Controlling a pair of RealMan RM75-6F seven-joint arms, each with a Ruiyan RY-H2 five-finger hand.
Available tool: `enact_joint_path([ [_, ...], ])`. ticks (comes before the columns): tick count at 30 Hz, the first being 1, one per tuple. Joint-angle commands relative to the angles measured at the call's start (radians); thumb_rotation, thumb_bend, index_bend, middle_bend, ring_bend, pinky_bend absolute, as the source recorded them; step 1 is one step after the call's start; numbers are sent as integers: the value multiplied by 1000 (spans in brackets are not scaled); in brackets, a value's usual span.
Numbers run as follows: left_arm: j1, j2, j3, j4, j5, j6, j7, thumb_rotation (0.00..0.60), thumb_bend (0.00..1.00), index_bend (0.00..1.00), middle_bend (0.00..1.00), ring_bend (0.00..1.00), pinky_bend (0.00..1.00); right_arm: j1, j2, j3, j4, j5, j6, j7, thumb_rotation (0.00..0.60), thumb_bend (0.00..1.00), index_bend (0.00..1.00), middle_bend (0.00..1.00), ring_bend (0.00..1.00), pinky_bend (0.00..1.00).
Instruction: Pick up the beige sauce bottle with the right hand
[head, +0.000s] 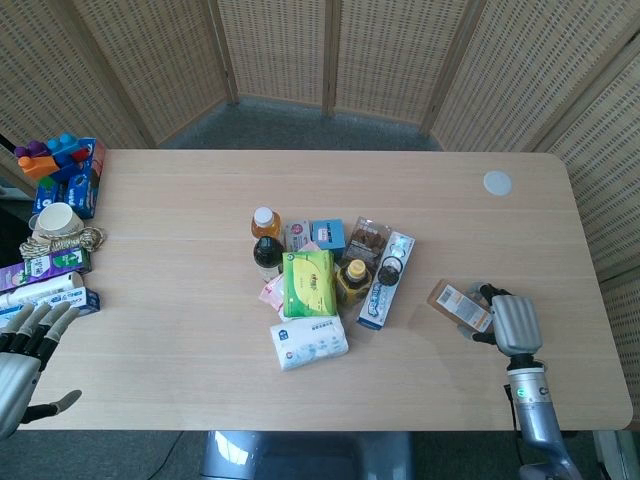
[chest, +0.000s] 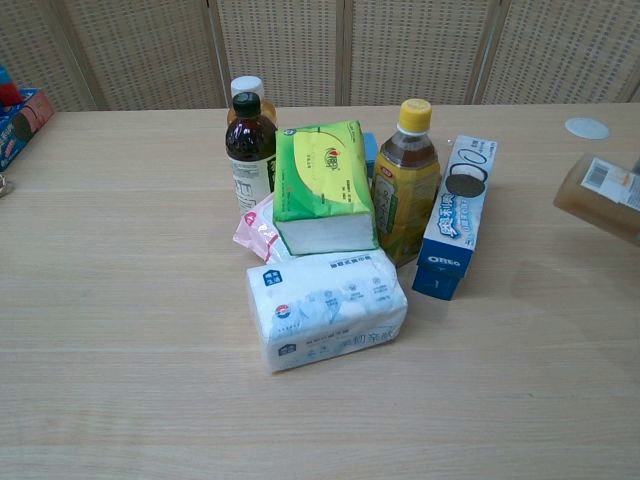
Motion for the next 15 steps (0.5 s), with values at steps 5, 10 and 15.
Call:
enact_joint_path([
  [5, 2, 3, 2, -1, 6, 5, -6, 600, 0, 0, 0, 0, 0, -9, 83, 41, -126, -3, 52, -24, 600, 44, 448, 720, 526, 692],
  [10, 3, 6, 2, 0, 7, 8, -11, 600, 0, 0, 0, 0, 0, -9, 129, 63, -219, -10, 82, -61, 600, 43, 448, 720, 525, 691],
  [15, 1, 7, 1, 0, 8, 6, -15, 600, 0, 0, 0, 0, 0, -9, 167, 73, -318, -33, 116, -122, 600, 39, 448, 720, 525, 692],
])
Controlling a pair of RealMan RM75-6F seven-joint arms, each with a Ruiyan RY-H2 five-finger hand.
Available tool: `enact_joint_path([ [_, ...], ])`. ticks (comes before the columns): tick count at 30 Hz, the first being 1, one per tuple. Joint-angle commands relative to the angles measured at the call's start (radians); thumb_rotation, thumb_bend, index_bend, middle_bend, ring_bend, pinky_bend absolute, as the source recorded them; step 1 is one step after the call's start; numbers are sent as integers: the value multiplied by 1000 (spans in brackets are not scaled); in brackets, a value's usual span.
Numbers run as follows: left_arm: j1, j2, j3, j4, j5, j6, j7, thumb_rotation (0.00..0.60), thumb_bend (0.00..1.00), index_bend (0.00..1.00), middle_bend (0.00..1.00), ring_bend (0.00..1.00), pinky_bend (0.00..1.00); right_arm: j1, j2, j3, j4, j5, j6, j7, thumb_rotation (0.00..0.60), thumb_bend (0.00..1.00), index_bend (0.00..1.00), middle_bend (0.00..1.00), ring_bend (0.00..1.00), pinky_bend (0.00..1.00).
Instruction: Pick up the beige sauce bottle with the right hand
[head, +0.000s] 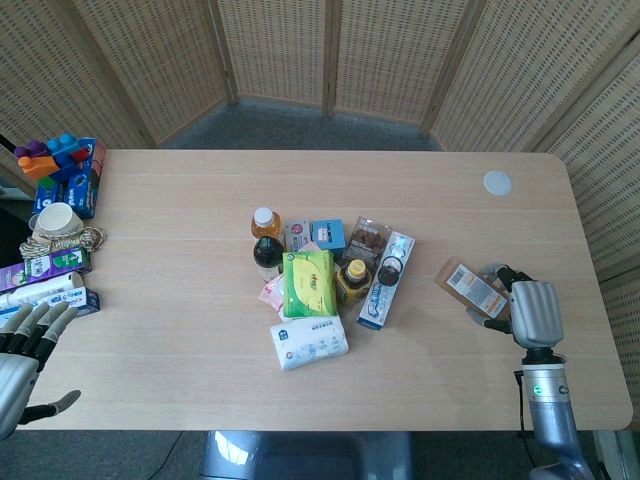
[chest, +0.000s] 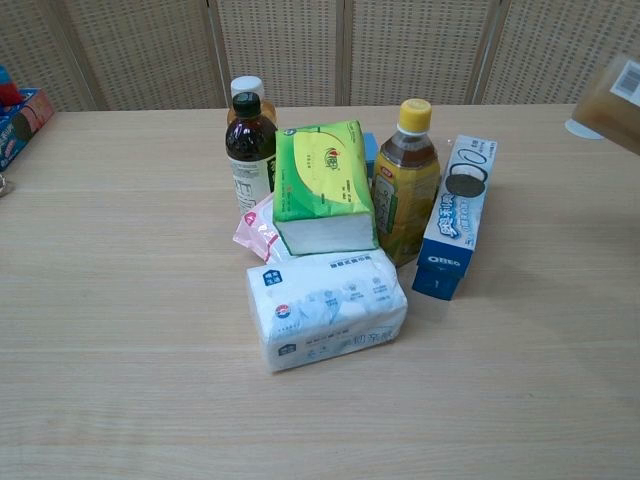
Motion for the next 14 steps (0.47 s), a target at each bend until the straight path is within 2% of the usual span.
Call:
enact_joint_path([
  [1, 0, 1, 1, 0, 2, -1, -1, 600, 0, 0, 0, 0, 0, -1, 33, 11, -76, -20, 30, -52, 600, 41, 448, 720, 526, 692],
  [14, 2, 3, 2, 3, 5, 3, -5, 600, 0, 0, 0, 0, 0, 7, 56, 11, -227, -63, 66, -162, 600, 35, 448, 720, 526, 691],
])
